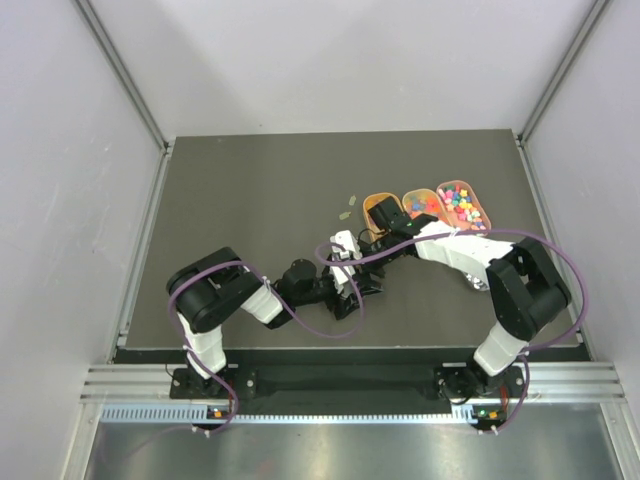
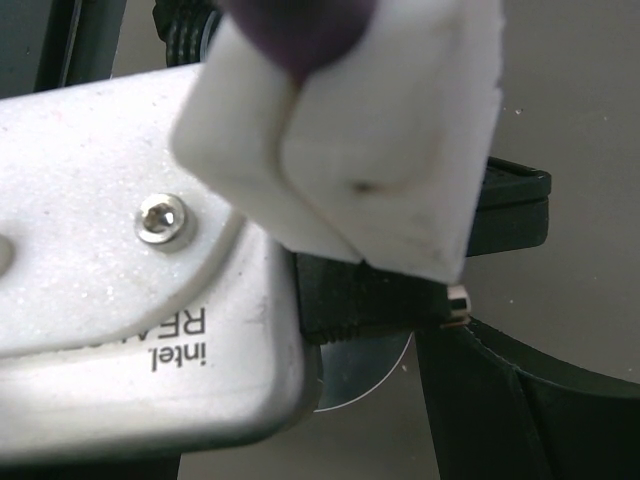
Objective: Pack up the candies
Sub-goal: Screw the bottle lid onto the packing bottle.
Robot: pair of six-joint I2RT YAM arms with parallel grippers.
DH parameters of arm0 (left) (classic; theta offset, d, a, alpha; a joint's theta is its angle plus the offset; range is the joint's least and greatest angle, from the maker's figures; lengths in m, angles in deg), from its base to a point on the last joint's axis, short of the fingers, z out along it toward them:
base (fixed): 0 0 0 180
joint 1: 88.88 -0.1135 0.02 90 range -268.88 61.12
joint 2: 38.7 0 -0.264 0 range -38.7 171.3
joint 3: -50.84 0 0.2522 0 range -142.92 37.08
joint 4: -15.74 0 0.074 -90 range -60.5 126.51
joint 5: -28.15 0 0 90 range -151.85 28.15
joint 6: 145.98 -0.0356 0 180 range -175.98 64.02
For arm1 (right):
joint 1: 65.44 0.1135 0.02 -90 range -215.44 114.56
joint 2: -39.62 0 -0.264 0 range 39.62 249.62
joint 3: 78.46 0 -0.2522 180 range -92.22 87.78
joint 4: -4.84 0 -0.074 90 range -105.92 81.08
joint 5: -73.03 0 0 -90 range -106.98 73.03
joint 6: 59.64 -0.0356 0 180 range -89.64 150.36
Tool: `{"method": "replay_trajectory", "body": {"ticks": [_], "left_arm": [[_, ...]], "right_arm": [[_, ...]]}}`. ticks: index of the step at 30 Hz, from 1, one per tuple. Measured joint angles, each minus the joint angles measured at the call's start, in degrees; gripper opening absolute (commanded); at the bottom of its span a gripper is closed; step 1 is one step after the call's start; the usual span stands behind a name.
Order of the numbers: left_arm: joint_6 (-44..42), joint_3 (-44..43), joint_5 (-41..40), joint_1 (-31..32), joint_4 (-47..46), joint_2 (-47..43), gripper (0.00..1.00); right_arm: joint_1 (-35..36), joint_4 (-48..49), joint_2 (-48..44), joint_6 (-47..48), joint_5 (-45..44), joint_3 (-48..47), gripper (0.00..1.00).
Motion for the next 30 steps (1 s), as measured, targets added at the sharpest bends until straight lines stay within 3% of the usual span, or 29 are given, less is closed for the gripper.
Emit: {"method": "replay_trajectory", "body": {"ticks": [2, 4, 5, 6, 15, 18, 30], "left_arm": [[0.0, 0.0, 0.0, 0.0, 0.0, 0.0, 0.86], [0.0, 0.1, -0.1, 0.0, -0.1, 0.0, 0.88], [0.0, 0.3, -0.3, 0.0, -0.2, -0.1, 0.88], [0.1, 0.4, -0.5, 0.0, -0.4, -0.2, 0.89], [0.4, 2.4, -4.0, -0.9, 7.6, -6.6, 0.91], [0.1, 2.3, -4.3, -1.4, 11.4, -8.7, 0.99], [-1.4, -0.3, -3.9, -2.6, 21.3, -11.8, 0.99]], "right_arm": [[0.0, -0.1, 0.0, 0.1, 0.0, -0.1, 0.61], [0.0, -0.1, 0.0, 0.2, 0.0, -0.1, 0.72], [0.0, -0.4, 0.1, 0.5, 0.0, -0.3, 0.8], [0.1, -0.3, 0.2, 0.5, -0.1, -0.4, 0.99], [0.2, 0.7, 3.1, -4.5, 0.5, -3.3, 1.0], [0.4, 0.7, 3.9, -4.5, 1.1, -4.2, 1.0], [-1.6, -2.8, 6.4, -0.9, 4.4, -7.2, 1.0]]}}
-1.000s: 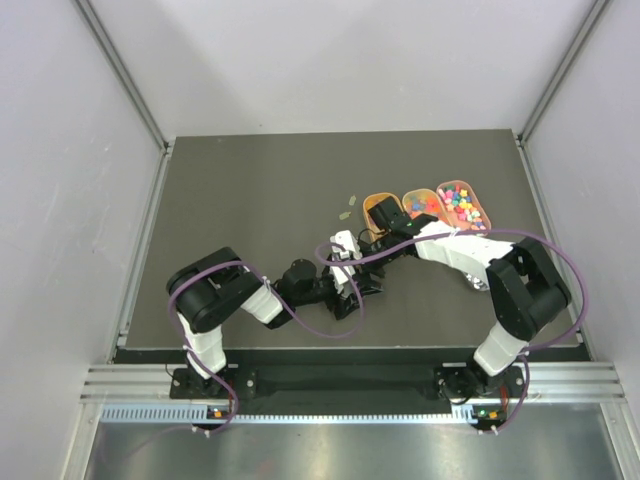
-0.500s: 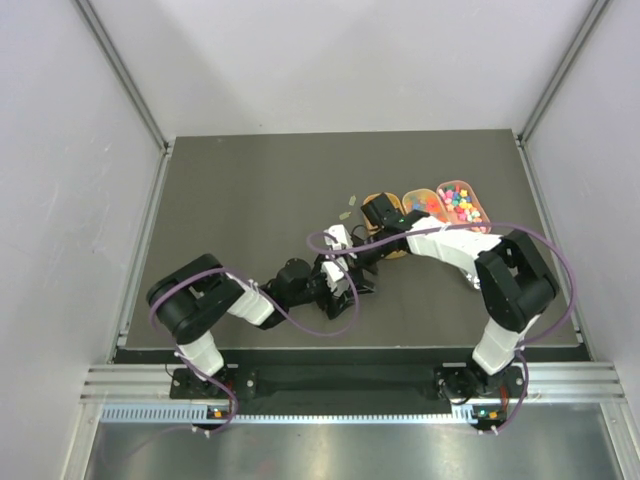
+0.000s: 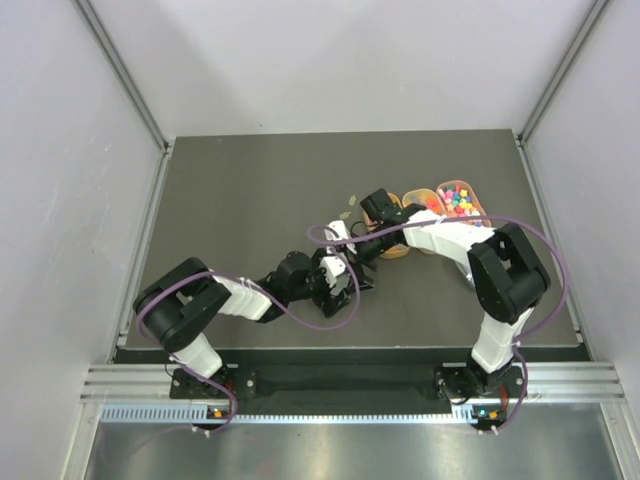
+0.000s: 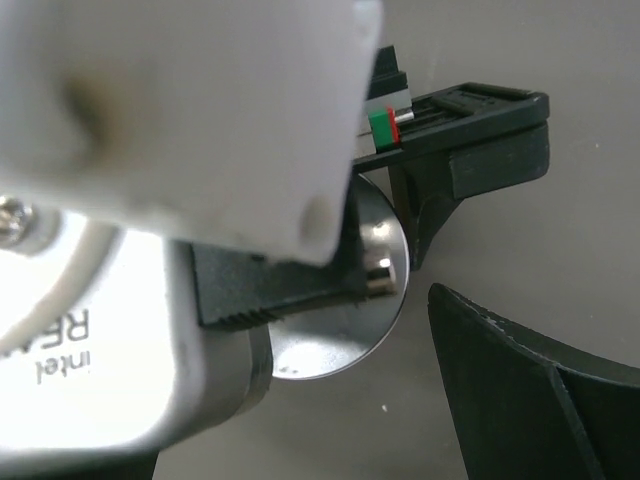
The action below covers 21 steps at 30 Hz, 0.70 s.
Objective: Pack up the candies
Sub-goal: Screw the bottle lid onto the packing bottle.
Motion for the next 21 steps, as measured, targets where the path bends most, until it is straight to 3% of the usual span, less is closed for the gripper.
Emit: {"method": "replay_trajectory", "body": {"ticks": [11, 21], "left_arm": [[-1.6, 2.1, -0.3, 0.0, -1.6, -3.4, 0.99], [-1.5, 2.3, 1.6, 0.4, -1.4, -10.5, 0.99]], "right_arm": [[-5.7, -0.7, 2.4, -1.5, 3.8, -2.4, 1.0], [-7.0, -5.6, 4.3, 3.4, 3.9, -7.8, 1.0]]}}
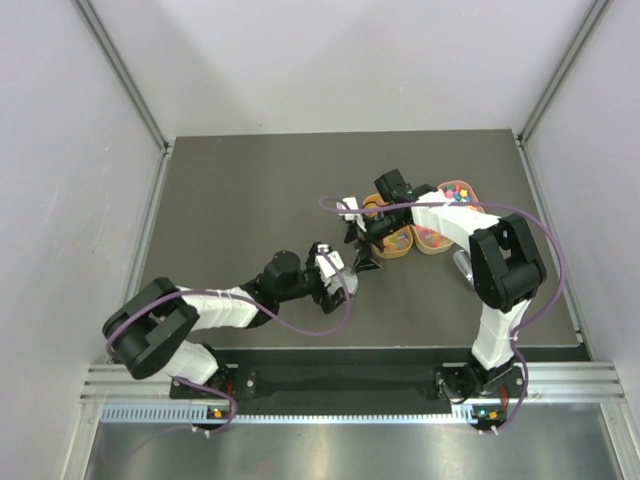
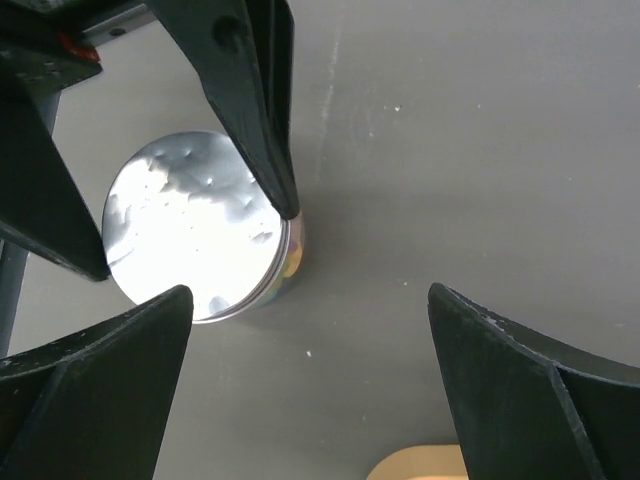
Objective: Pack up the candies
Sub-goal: Screw the bottle lid onto the packing bottle, then reset both arms
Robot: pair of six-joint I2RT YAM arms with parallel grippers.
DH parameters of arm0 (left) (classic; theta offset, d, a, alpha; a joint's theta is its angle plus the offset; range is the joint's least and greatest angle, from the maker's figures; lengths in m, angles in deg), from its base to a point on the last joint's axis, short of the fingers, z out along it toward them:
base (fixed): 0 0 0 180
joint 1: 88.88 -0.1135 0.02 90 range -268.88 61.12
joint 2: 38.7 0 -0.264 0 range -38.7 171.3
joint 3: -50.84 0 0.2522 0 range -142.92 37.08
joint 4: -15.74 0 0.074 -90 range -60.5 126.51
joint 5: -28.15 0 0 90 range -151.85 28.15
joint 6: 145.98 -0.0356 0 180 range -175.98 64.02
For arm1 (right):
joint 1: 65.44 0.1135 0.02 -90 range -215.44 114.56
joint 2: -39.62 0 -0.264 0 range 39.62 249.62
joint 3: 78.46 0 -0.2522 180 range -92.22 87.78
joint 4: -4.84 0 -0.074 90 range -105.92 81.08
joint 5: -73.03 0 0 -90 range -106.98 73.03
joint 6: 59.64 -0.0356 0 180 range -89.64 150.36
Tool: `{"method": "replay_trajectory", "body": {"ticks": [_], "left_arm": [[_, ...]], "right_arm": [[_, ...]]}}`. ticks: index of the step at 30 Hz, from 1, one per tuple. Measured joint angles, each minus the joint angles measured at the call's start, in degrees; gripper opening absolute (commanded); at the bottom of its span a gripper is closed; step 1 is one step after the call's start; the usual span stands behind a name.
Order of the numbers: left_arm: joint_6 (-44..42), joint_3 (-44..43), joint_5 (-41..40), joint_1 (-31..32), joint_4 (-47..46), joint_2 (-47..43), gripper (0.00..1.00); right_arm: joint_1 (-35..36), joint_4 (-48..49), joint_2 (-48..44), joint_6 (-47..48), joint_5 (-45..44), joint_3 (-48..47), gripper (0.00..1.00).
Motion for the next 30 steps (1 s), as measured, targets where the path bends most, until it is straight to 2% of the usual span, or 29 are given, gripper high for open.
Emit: {"method": "replay_trajectory", "body": {"ticks": [6, 10, 14, 17, 21, 23, 26, 30], "left_arm": [[-2.0, -0.8, -0.2, -0.2, 8.7, -8.3, 0.99], [-2.2, -7.3, -6.4, -0.7, 18.5, -12.0, 0.99], [2.0, -19.0, -15.6, -7.0, 29.3, -10.6, 0.99], [6.4, -28.0, -22.1, -17.3, 36.8, -8.0, 0.99], [9.1, -33.8, -28.2, -30.6, 41.8, -5.7, 0.99], [8.5, -34.4, -30.4, -33.7, 41.9, -5.4, 0.99], [5.9, -34.5, -32.3, -34.9, 41.3, -5.0, 0.99], [4.5, -34.6, -32.8, -34.7, 39.9, -4.0, 0.99]], "right_arm": [[-0.5, -2.8, 0.0, -0.5, -1.6, -3.0, 1.0], [-2.4, 0.3, -1.1, -10.2, -6.1, -5.4, 1.0], [-7.0, 5.4, -3.2, -25.9, -16.6, -7.7, 1.0], [-13.7, 9.2, -4.3, -37.3, -26.4, -10.3, 1.0], [-22.2, 12.0, -8.6, -44.5, -39.9, -10.0, 1.0], [-23.9, 13.5, -11.0, -47.3, -48.9, -10.0, 1.0], [-23.6, 17.2, -15.3, -49.8, -60.8, -8.7, 1.0], [-23.0, 19.3, -20.6, -50.1, -68.6, -4.7, 1.0]]}}
